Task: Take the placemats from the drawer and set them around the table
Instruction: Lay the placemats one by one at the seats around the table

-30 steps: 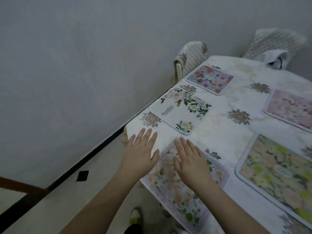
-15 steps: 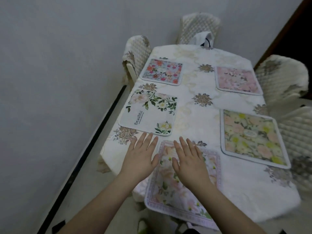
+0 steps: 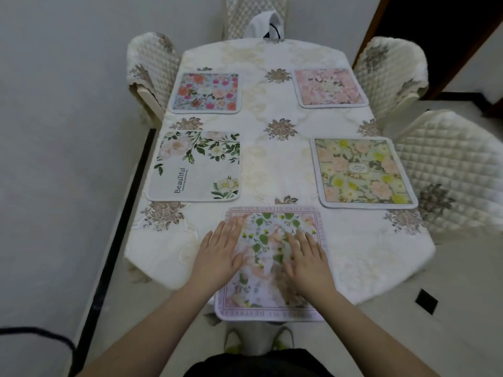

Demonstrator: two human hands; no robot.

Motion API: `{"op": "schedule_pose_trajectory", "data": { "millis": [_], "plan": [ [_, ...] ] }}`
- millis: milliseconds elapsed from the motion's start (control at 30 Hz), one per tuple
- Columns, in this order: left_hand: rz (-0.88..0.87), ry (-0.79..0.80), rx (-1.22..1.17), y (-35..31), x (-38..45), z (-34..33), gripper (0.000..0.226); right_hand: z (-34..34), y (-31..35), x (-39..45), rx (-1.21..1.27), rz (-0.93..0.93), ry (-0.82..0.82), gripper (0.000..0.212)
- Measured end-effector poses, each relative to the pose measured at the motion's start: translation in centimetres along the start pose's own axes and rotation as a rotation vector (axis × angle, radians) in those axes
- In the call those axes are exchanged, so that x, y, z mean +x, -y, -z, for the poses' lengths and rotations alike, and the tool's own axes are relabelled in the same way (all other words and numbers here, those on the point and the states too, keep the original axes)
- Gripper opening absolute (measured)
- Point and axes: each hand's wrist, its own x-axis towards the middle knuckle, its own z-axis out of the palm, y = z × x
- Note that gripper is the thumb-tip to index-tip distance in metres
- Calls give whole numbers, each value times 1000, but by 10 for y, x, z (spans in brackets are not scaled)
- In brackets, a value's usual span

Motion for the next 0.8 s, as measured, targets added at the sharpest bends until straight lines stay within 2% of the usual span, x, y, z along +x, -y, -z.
{"op": "schedule_pose_trajectory", "data": {
  "millis": [167, 300, 400, 500, 600, 700, 800],
  "plan": [
    [42, 112, 45, 9, -12, -28, 66, -18, -28, -7, -35, -110, 47, 69],
    [90, 123, 46, 9, -19, -45, 74, -23, -42, -16, -17, -233, 41, 86],
    [190, 174, -59, 1, -22, -45, 82, -24, -48, -18, 9, -283, 56, 75],
    [213, 153, -149, -7, -22, -43, 81, -23, -51, -16, 84, -312, 77, 76],
    [294, 139, -358, -12, -18, -37, 66, -20, -47, -13, 207, -323, 56, 76],
    [364, 34, -637, -15, -15, -28, 62, -12, -43, -11, 346, -369, -24, 73],
    [438, -65, -939, -16, -18, -20, 59, -2, -43, -12, 690, -396, -154, 65]
  ]
}}
